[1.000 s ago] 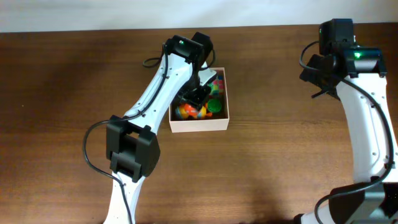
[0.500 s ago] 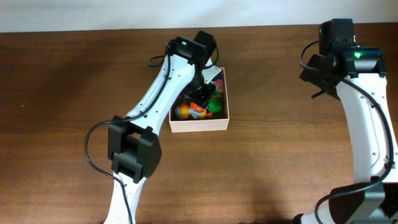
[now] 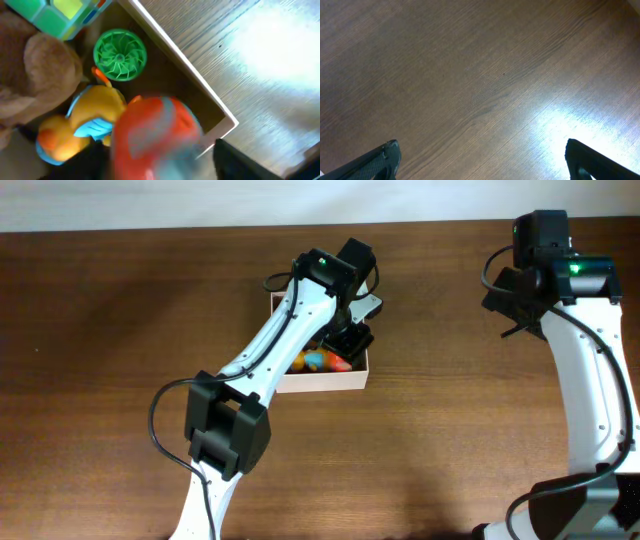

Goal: Pack container
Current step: 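Open the left gripper to release the red ball in the box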

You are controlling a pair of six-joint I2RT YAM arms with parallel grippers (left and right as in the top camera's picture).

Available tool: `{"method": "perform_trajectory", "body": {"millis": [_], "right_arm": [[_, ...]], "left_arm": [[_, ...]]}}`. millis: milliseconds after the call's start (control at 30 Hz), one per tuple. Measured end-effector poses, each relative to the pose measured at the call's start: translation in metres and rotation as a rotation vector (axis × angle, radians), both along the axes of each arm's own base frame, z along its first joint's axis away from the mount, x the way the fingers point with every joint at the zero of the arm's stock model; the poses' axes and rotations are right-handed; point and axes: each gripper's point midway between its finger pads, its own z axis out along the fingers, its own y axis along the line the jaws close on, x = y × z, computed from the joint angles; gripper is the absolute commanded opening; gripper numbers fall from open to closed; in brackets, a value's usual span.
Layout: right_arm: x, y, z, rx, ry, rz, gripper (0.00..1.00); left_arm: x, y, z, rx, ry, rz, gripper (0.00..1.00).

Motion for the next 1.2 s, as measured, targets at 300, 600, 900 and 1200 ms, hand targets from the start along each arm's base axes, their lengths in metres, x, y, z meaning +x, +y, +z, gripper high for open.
{"method": "perform_trajectory", "body": {"millis": [300,600,900,1200], "right_arm": [[0.0,0.0,0.0,0.0,0.0,0.0,0.99],[0.0,0.0,0.0,0.0,0.0,0.0,0.99],[0.0,0.0,0.0,0.0,-0.001,0.0,0.99],[0.0,0.0,0.0,0.0,0.0,0.0,0.99]], "left_arm": [[0.0,0.0,0.0,-0.001,-0.002,-0.001,0.73],[0.001,-0.001,0.0,-0.003,-0.006,-0.001,0.79],[0.023,0.025,0.023,0.048,-0.083,0.109,0.99],[0.076,0.129,0.136,0.015,-0.397,0.47,0.99]]}}
